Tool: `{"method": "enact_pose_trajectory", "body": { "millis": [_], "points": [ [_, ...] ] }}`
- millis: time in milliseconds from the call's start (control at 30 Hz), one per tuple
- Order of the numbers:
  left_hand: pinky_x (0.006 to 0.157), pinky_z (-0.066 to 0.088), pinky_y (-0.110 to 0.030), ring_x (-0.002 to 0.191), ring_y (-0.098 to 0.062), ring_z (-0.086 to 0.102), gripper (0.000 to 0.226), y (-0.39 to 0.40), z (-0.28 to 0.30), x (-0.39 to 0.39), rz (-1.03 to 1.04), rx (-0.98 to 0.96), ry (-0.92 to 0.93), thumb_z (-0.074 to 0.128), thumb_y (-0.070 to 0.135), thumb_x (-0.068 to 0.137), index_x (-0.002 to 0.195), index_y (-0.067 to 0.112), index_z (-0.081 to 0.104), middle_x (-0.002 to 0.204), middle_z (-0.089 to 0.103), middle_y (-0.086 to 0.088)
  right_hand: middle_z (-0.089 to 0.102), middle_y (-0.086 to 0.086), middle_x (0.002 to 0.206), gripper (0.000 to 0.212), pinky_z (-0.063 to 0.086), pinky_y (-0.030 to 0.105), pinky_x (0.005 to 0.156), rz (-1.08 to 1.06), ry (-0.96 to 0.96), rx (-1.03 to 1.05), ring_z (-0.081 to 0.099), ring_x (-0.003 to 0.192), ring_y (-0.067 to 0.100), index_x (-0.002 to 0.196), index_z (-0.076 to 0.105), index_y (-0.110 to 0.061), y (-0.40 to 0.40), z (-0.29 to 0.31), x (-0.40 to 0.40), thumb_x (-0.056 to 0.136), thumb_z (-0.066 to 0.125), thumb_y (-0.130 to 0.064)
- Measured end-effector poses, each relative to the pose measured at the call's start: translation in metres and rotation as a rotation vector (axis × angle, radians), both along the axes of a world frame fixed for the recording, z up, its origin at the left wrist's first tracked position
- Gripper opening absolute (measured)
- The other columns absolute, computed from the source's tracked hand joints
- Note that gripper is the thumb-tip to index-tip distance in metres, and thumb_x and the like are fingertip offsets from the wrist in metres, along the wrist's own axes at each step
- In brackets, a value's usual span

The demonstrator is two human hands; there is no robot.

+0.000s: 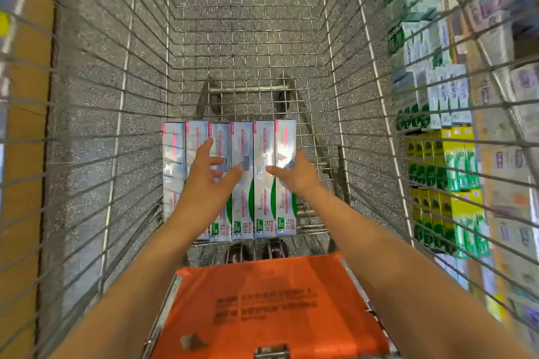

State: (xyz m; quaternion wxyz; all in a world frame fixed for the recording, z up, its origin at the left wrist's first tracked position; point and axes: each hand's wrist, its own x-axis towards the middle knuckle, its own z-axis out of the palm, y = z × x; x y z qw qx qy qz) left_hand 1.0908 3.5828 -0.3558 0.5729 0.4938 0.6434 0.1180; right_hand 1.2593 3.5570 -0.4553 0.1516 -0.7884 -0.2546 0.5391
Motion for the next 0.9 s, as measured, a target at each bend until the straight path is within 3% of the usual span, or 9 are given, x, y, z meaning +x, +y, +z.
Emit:
{"method": "enact_pose_trajectory", "body": {
  "millis": [100,233,300,400,500,567,667,767,900],
  "points": [
    [0.079,0.037,-0.027,0.108,-0.014,0.045,0.070,0.002,0.008,-0.001,-0.017,0.015,0.014,0.056,0.029,0.092,0.149,0.027,0.016,0.124,0.043,0.003,0.054,0.008,0.112,0.066,0.043,0.039,0.096,0.066,0.001,-0.046,0.051,0.111,0.026,0.130,0.035,-0.006,0.001,0.006,0.004,0.083,0.070,-0.035],
    [0.083,0.037,-0.031,0.107,-0.013,0.044,0.066,0.014,0.047,-0.002,-0.027,0.085,0.018,0.054,0.027,0.093,0.148,0.027,0.018,0.122,0.044,0.005,0.036,0.013,0.148,0.085,0.036,0.039,0.105,0.049,-0.039,0.077,0.039,0.133,0.030,0.146,0.020,-0.004,0.014,0.055,0.017,0.084,0.068,-0.037],
    [0.076,0.039,-0.025,0.103,-0.012,0.046,0.065,0.023,0.082,0.000,-0.023,0.161,0.004,0.055,0.022,0.093,0.148,0.026,0.021,0.121,0.046,0.003,0.030,0.011,0.152,0.086,0.034,0.040,0.108,0.023,-0.078,0.208,0.034,0.136,0.029,0.148,0.018,-0.007,0.026,0.103,0.028,0.085,0.067,-0.037],
    [0.063,0.037,-0.007,0.088,-0.004,0.050,0.061,0.036,0.148,0.004,-0.004,0.297,-0.035,0.055,0.014,0.092,0.145,0.020,0.027,0.119,0.048,-0.003,0.037,0.008,0.148,0.076,0.035,0.029,0.102,0.013,-0.145,0.402,0.039,0.133,0.024,0.145,0.028,-0.008,0.039,0.190,0.043,0.085,0.067,-0.034],
    [0.056,0.040,-0.002,0.083,-0.001,0.049,0.056,0.040,0.220,0.016,-0.026,0.425,-0.092,0.055,0.008,0.092,0.142,0.013,0.032,0.115,0.050,-0.007,0.045,0.007,0.143,0.069,0.033,0.021,0.096,-0.008,-0.230,0.579,0.043,0.130,0.020,0.139,0.038,-0.007,0.031,0.287,0.052,0.083,0.071,-0.030],
    [0.058,0.038,0.001,0.085,-0.008,0.052,0.051,0.035,0.266,0.028,-0.077,0.522,-0.150,0.055,0.005,0.091,0.138,0.012,0.037,0.109,0.052,-0.007,0.049,0.007,0.140,0.066,0.031,0.020,0.098,-0.003,-0.296,0.699,0.045,0.129,0.019,0.137,0.042,-0.007,0.013,0.348,0.056,0.081,0.072,-0.028],
    [0.077,0.044,-0.011,0.080,0.003,0.051,0.040,0.018,0.324,0.051,-0.194,0.651,-0.241,0.061,0.012,0.090,0.127,0.020,0.048,0.104,0.057,-0.001,0.054,0.008,0.134,0.063,0.030,0.016,0.095,0.014,-0.424,0.849,0.048,0.125,0.018,0.133,0.047,-0.008,-0.027,0.427,0.062,0.079,0.074,-0.027],
    [0.075,0.039,-0.008,0.083,0.005,0.052,0.036,-0.020,0.373,0.074,-0.370,0.769,-0.280,0.063,0.027,0.085,0.120,0.023,0.055,0.101,0.059,0.004,0.056,0.004,0.131,0.063,0.028,0.010,0.093,-0.016,-0.610,0.953,0.049,0.119,0.011,0.133,0.048,-0.008,-0.091,0.494,0.068,0.079,0.074,-0.027],
    [0.076,0.037,-0.013,0.092,-0.011,0.055,0.026,-0.084,0.422,0.111,-0.600,0.862,-0.348,0.060,0.014,0.090,0.112,0.027,0.055,0.105,0.060,-0.001,0.056,0.002,0.132,0.061,0.031,0.013,0.097,-0.107,-0.793,0.955,0.049,0.120,0.012,0.133,0.049,-0.011,-0.191,0.549,0.080,0.080,0.074,-0.029]
  ]
}}
